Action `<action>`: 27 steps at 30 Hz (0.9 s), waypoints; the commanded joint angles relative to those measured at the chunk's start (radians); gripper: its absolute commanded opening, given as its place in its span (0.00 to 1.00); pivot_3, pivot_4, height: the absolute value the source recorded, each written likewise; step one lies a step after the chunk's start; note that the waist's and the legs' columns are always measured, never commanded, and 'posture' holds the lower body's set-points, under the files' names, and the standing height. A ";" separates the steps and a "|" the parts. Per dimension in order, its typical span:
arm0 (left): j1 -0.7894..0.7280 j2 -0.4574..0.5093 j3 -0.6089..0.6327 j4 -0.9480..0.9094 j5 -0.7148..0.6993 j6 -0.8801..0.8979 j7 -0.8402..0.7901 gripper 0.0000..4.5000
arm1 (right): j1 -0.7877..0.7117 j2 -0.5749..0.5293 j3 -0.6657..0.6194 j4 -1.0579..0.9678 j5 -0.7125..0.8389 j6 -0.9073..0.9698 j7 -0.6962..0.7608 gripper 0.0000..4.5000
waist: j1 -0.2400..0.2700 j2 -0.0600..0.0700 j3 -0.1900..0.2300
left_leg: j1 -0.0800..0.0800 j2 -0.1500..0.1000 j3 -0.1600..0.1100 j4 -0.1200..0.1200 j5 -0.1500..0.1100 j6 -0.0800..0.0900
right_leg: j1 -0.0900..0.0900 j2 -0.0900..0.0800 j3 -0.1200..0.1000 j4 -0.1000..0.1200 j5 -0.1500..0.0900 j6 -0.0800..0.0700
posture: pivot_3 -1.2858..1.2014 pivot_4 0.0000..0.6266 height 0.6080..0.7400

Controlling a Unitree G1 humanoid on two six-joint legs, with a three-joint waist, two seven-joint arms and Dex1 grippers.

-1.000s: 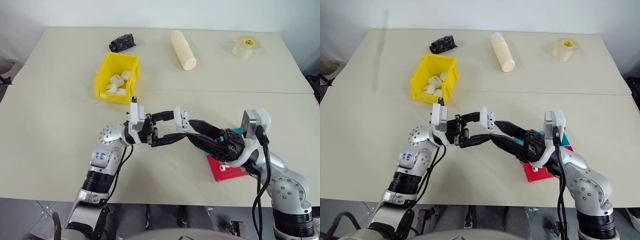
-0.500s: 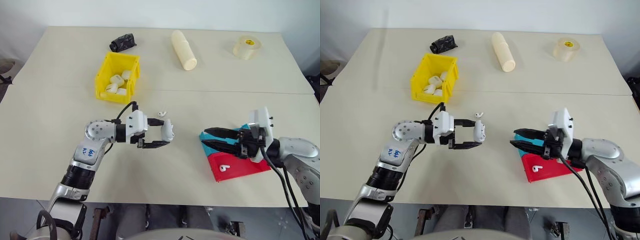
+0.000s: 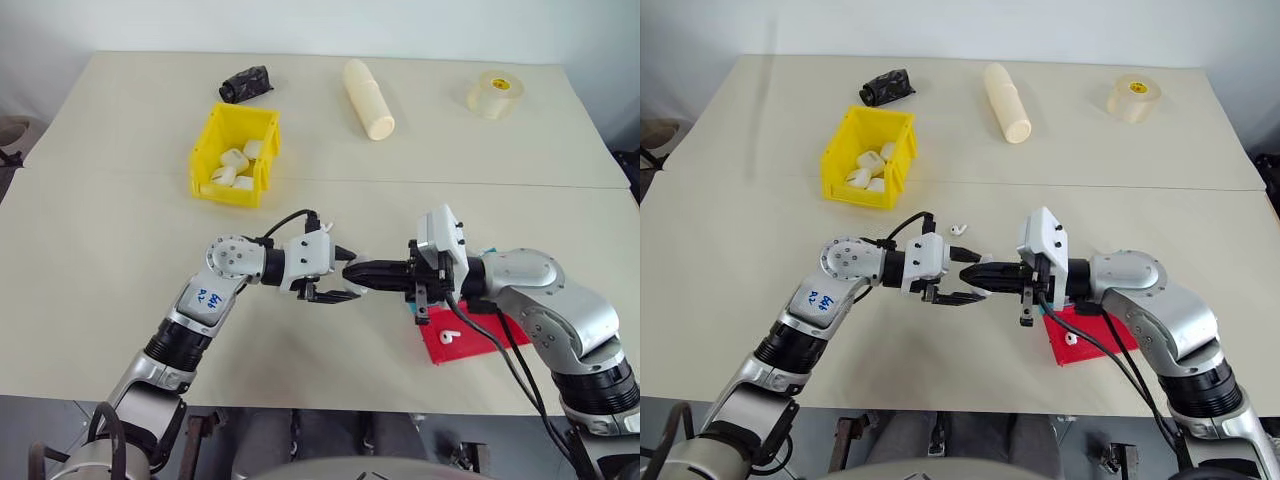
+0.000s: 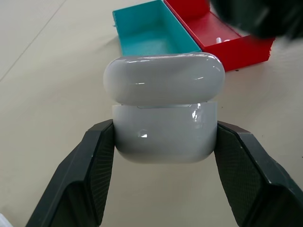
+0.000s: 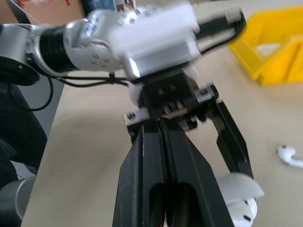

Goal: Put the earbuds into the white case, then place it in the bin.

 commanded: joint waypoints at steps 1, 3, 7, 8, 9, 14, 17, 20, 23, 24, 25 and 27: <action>-0.001 -0.013 0.019 -0.039 -0.011 -0.033 0.020 0.62 | 0.021 -0.022 -0.016 0.048 -0.034 -0.041 0.053 0.01 | 0.000 0.000 0.000 | 0.000 0.000 0.000 0.000 0.000 0.000 | 0.000 0.000 0.000 0.000 0.000 0.000 | 0.52 0.24 1.00; 0.006 -0.019 0.027 -0.049 -0.019 -0.043 0.028 0.62 | 0.073 -0.059 -0.056 0.093 -0.049 -0.084 0.109 0.01 | 0.001 0.000 0.000 | 0.000 0.000 0.000 0.000 0.000 0.000 | 0.000 0.000 0.000 0.000 0.000 0.000 | 0.52 0.24 1.00; 0.037 -0.013 0.054 -0.081 -0.052 -0.067 0.019 0.62 | 0.158 -0.081 -0.167 0.136 -0.016 -0.145 0.164 0.01 | 0.000 -0.001 0.001 | -0.001 -0.001 0.000 0.000 0.000 0.000 | 0.001 0.000 -0.001 -0.001 0.000 0.000 | 0.52 0.24 1.00; 0.051 -0.006 0.065 -0.089 -0.061 -0.072 0.017 0.62 | 0.173 -0.078 -0.189 0.139 -0.012 -0.159 0.166 0.01 | 0.000 -0.001 0.001 | -0.001 0.000 0.000 0.000 0.000 0.000 | 0.000 0.000 -0.001 -0.001 0.000 0.000 | 0.52 0.24 1.00; 0.068 0.000 0.083 -0.096 -0.073 -0.078 0.018 0.62 | 0.189 -0.070 -0.216 0.141 -0.007 -0.179 0.167 0.01 | -0.002 -0.001 0.001 | -0.001 0.000 0.000 0.000 0.000 0.000 | 0.000 0.000 -0.001 -0.001 0.000 0.000 | 0.52 0.24 1.00; 0.176 0.012 0.189 -0.159 -0.202 -0.075 0.013 0.62 | 0.242 -0.039 -0.323 0.103 0.038 -0.199 0.131 0.09 | -0.005 -0.001 0.001 | 0.001 0.002 0.000 0.000 0.000 -0.001 | 0.000 0.001 -0.001 0.000 0.000 0.000 | 0.52 0.24 1.00; 0.266 0.015 0.278 -0.192 -0.276 -0.098 0.024 0.62 | 0.267 -0.004 -0.363 0.066 0.035 -0.248 0.096 0.29 | -0.003 -0.001 0.001 | 0.001 0.005 0.000 0.000 0.000 -0.001 | 0.000 0.000 -0.001 0.001 0.000 0.000 | 0.52 0.24 1.00; 0.380 -0.006 0.406 -0.217 -0.351 -0.172 0.057 0.62 | 0.310 0.026 -0.355 0.026 -0.021 -0.326 0.079 0.51 | -0.003 -0.001 0.001 | 0.001 0.006 0.000 0.000 0.000 -0.001 | 0.000 0.000 0.000 0.001 0.000 0.000 | 0.52 0.24 1.00; 0.468 -0.071 0.514 -0.225 -0.358 -0.193 0.212 0.62 | 0.340 0.073 -0.345 0.004 -0.027 -0.359 0.037 0.75 | -0.001 -0.001 0.001 | 0.001 0.005 0.000 0.000 0.000 -0.001 | 0.001 -0.001 0.000 0.000 0.000 0.000 | 0.52 0.24 1.00; 0.502 -0.089 0.540 -0.232 -0.354 -0.177 0.266 0.62 | 0.345 0.093 -0.339 -0.001 -0.040 -0.382 0.023 0.83 | 0.000 -0.001 0.001 | 0.002 0.005 0.000 0.000 0.000 -0.001 | 0.002 -0.001 0.000 0.000 0.000 0.000 | 0.52 0.24 1.00; 0.530 -0.101 0.557 -0.238 -0.341 -0.167 0.308 0.62 | 0.345 0.116 -0.337 -0.003 -0.051 -0.405 0.006 0.90 | -0.001 -0.001 0.001 | 0.003 0.005 -0.001 0.000 0.000 -0.001 | 0.003 -0.001 0.000 0.000 0.000 0.000 | 0.52 0.24 1.00; 0.564 -0.139 0.583 -0.260 -0.336 -0.135 0.411 0.62 | 0.346 0.152 -0.331 -0.003 -0.079 -0.445 -0.026 0.99 | 0.000 -0.001 0.001 | 0.004 0.005 0.000 0.000 0.000 -0.001 | 0.004 -0.001 0.000 0.000 0.000 0.000 | 0.52 0.24 1.00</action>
